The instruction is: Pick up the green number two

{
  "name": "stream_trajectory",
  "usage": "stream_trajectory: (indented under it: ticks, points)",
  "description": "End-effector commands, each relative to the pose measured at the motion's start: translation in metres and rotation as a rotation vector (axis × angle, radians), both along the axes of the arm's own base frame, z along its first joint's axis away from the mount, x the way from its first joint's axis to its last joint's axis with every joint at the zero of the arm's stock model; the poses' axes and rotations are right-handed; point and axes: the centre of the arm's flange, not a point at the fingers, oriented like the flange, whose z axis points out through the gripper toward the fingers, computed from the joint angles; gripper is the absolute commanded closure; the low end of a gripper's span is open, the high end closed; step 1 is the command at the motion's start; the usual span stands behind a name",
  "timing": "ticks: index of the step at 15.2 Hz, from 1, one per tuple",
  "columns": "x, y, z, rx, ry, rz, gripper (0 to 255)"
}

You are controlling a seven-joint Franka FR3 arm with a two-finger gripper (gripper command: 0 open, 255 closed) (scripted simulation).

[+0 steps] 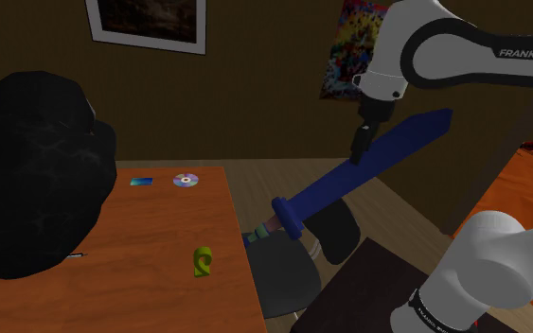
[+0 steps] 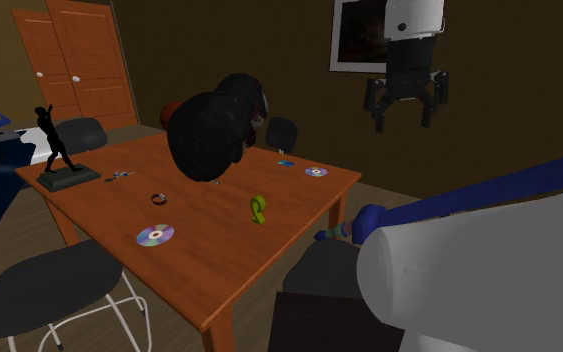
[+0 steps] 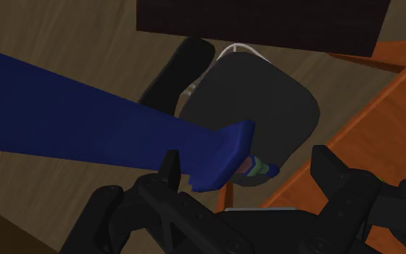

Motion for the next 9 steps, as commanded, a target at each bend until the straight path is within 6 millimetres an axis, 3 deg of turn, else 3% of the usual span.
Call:
stream_trajectory:
  ticks: [1, 9]
  points:
    - [0.0, 0.0, 0.0, 0.0, 0.0, 0.0, 0]
    - [0.038, 0.069, -0.065, 0.034, -0.006, -0.031, 0]
